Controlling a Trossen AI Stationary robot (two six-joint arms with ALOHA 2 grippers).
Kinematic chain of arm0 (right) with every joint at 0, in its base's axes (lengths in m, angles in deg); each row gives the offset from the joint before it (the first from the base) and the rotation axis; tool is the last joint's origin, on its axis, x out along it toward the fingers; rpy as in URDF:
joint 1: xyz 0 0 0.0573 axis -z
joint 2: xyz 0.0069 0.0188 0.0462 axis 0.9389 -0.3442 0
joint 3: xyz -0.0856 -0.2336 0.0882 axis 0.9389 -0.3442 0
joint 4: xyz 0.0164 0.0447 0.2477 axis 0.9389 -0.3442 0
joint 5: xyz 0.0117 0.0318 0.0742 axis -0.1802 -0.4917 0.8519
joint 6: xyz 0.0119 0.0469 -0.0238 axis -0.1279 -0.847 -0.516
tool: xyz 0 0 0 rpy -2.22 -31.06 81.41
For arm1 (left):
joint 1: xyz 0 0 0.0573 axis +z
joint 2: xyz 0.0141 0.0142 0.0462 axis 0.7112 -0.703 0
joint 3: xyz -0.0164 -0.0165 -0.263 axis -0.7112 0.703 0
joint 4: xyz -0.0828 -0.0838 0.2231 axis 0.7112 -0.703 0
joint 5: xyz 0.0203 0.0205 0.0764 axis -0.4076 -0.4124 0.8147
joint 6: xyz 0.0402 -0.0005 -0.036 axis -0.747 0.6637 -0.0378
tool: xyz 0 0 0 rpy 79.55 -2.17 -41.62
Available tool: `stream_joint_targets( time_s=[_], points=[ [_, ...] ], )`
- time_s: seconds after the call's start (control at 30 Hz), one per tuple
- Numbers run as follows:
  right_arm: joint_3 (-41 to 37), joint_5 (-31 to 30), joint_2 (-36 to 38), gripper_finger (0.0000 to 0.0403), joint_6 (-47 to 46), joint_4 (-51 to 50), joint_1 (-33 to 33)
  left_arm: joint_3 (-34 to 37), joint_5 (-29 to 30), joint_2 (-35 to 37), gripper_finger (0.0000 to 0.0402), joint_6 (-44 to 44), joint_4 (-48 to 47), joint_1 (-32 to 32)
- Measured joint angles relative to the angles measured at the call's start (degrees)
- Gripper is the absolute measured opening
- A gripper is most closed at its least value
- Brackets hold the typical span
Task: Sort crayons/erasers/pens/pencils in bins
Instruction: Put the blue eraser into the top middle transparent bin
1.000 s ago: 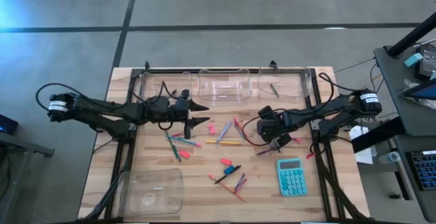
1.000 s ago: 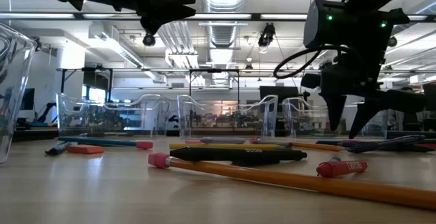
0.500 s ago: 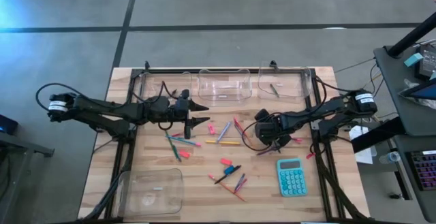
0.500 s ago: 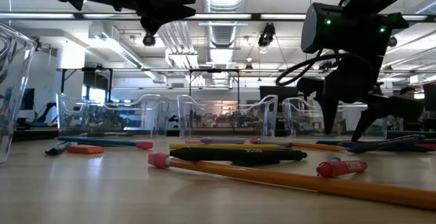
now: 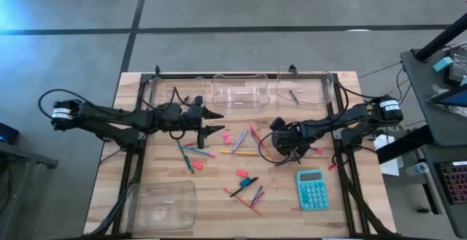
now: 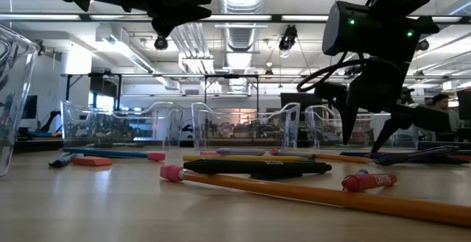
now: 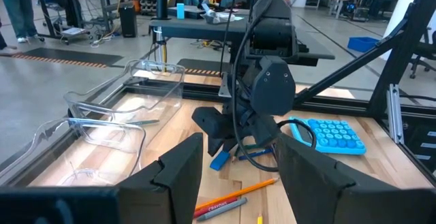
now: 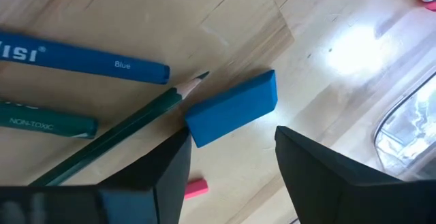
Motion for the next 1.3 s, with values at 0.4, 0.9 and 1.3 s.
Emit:
stream_joint_targets(
  time_s=[0.4,0.9,1.3],
  points=[
    [0.07,0.33,-5.50,0.0156,1.45,-0.18,-0.04,0.00,0.00,0.00,0.0170,0.01,0.00,0.00],
    [0.02,0.44,-3.48,0.0021,0.69,0.13,-0.04,0.00,0.00,0.00,0.0170,0.01,0.00,0.00],
    [-0.17,0.89,2.33,0.0009,-1.63,0.22,0.02,0.00,0.00,0.00,0.0170,0.01,-0.01,-0.01]
  ],
)
